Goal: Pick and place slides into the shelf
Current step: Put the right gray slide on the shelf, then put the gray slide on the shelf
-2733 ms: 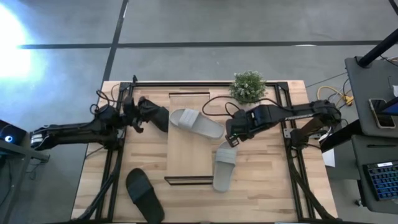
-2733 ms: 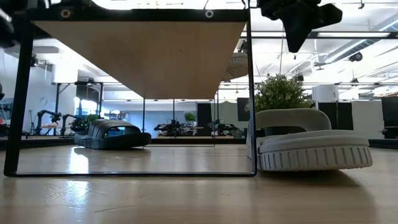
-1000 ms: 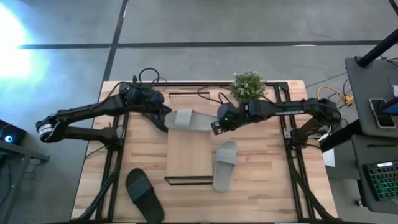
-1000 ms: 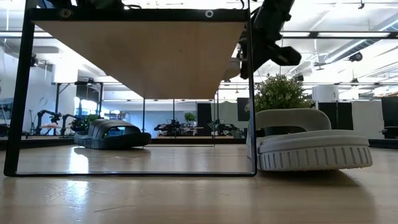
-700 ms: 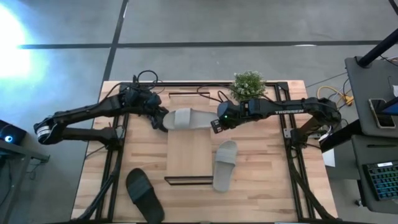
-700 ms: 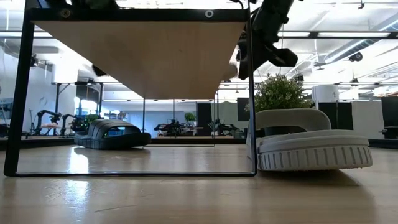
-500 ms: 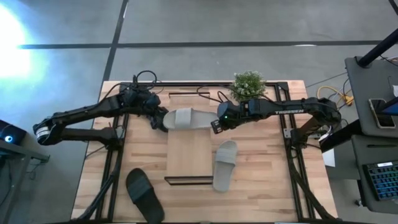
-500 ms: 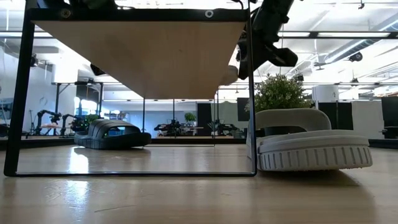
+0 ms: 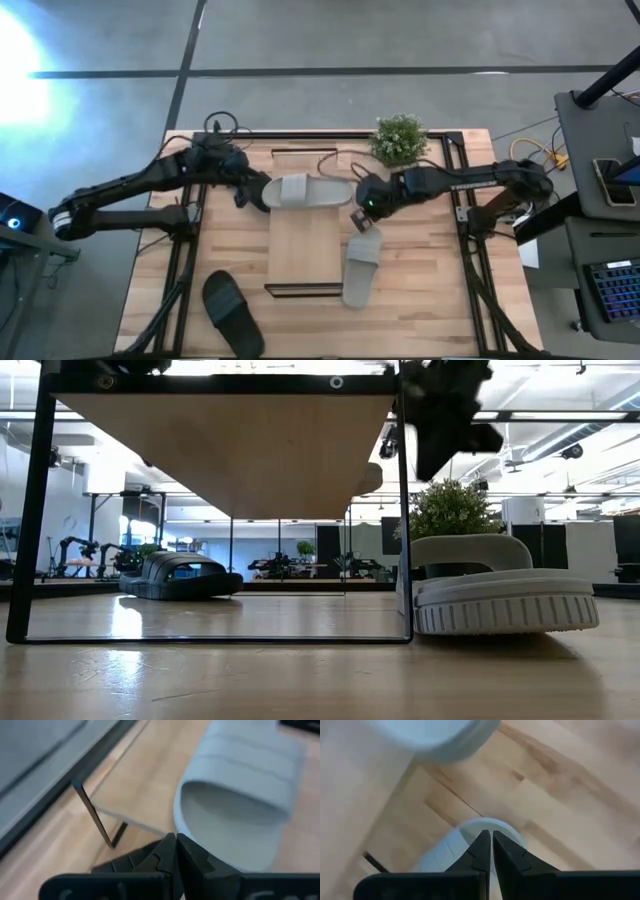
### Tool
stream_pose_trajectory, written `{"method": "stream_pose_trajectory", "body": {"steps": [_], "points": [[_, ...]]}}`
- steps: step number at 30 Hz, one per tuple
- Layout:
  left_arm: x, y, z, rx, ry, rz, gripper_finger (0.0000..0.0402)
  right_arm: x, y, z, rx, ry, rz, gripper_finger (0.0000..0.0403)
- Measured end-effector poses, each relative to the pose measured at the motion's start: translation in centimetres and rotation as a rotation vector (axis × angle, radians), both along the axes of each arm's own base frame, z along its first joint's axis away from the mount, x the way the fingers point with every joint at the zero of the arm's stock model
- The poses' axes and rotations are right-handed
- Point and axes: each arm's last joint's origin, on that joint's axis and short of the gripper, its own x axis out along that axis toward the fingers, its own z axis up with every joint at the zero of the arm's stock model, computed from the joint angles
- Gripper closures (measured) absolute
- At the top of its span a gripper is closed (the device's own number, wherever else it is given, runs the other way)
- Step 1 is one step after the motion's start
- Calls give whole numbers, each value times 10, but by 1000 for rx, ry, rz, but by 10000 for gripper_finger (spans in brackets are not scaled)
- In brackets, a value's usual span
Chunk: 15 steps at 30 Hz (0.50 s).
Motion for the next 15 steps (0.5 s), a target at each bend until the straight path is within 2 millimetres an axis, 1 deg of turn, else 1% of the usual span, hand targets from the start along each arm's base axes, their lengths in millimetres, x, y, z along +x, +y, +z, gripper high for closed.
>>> {"method": "stream_pose_trajectory", "body": {"steps": [4, 8, 11, 15], "points": [[-12, -6, 9, 32, -61, -5, 402, -14, 35, 11, -149, -10, 157, 390], [-20, -10, 15, 54, -106, -5, 402, -27, 68, 17, -167, -31, 277, 384], [-22, -11, 16, 58, -115, -5, 402, -35, 86, 16, -154, -23, 306, 358], [-21, -10, 13, 52, -102, -6, 402, -42, 102, 11, -143, 10, 315, 299]]}}
